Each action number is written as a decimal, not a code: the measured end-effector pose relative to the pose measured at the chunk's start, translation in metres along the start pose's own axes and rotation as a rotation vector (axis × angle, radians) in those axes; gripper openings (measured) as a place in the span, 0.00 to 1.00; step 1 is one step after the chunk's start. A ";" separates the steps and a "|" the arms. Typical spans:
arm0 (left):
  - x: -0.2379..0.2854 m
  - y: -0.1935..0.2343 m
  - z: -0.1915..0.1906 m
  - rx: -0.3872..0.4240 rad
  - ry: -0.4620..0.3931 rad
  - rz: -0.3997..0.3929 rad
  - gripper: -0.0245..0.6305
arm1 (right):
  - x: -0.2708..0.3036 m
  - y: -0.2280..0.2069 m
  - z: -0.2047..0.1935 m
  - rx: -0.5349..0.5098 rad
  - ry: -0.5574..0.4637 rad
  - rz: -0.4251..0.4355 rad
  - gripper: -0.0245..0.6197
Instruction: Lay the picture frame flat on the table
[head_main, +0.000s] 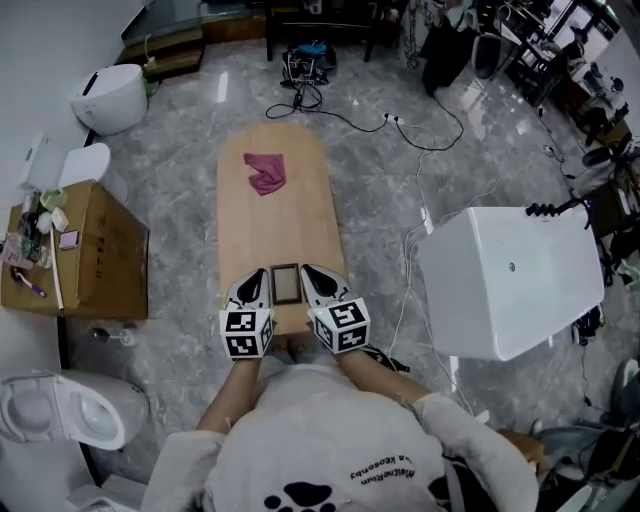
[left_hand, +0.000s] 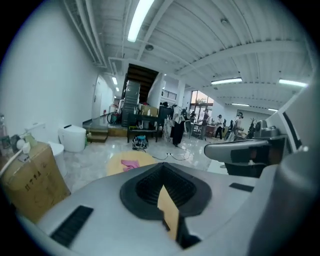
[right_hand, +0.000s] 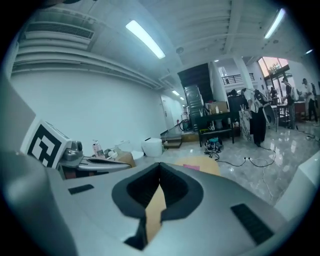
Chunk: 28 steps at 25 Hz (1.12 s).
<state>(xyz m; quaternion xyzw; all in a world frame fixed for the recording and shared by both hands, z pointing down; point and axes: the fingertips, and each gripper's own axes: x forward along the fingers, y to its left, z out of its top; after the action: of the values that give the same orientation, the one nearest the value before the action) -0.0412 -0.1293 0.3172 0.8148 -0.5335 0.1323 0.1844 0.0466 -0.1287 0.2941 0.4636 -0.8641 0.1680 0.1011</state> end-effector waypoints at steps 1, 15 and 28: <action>-0.005 -0.003 0.011 0.017 -0.027 0.005 0.05 | -0.004 0.004 0.011 -0.010 -0.027 0.009 0.05; -0.079 -0.049 0.115 0.078 -0.304 -0.005 0.05 | -0.067 0.032 0.106 -0.147 -0.279 0.048 0.05; -0.084 -0.065 0.120 0.141 -0.338 -0.011 0.05 | -0.082 0.027 0.112 -0.176 -0.314 0.062 0.05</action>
<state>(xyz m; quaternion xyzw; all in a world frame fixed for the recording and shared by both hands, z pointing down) -0.0128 -0.0901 0.1649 0.8391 -0.5420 0.0294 0.0354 0.0665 -0.0948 0.1584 0.4466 -0.8945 0.0203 0.0000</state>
